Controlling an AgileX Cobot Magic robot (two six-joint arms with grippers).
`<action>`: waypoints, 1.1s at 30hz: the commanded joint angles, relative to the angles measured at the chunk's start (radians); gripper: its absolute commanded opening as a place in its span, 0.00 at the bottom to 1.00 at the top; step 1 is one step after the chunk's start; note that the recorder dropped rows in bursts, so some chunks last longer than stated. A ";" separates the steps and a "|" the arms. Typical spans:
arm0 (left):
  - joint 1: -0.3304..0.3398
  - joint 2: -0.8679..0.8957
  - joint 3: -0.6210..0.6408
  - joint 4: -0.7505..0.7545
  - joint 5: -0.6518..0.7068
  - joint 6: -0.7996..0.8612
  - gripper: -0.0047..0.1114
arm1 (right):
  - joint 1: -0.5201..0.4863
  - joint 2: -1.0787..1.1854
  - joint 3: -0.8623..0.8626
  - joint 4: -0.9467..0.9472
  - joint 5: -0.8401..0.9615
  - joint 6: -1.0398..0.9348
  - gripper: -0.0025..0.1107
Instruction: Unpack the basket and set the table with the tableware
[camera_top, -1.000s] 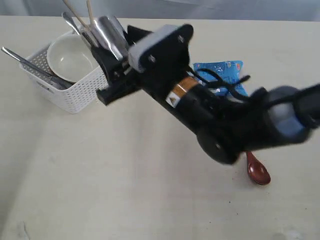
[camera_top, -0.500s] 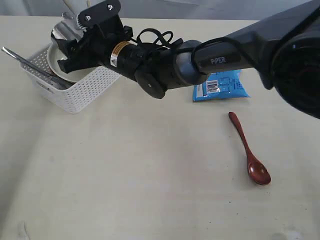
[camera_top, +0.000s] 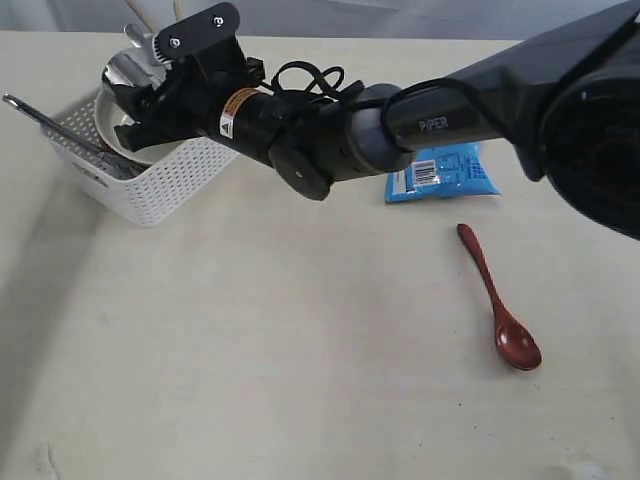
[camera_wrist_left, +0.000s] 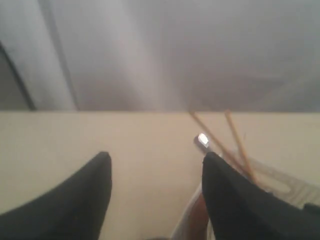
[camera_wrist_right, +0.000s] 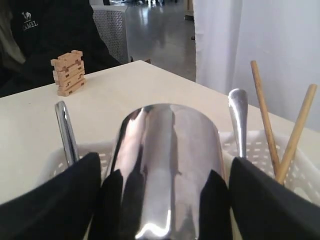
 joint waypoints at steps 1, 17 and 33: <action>-0.057 0.206 -0.201 -0.046 0.283 0.089 0.48 | -0.001 -0.017 -0.002 -0.015 -0.021 -0.015 0.02; -0.001 0.454 -0.572 -0.905 0.890 0.915 0.59 | -0.001 -0.077 -0.002 -0.030 0.061 -0.070 0.02; -0.001 0.506 -0.572 -0.942 0.875 0.944 0.56 | 0.001 -0.082 0.004 -0.030 0.061 -0.094 0.02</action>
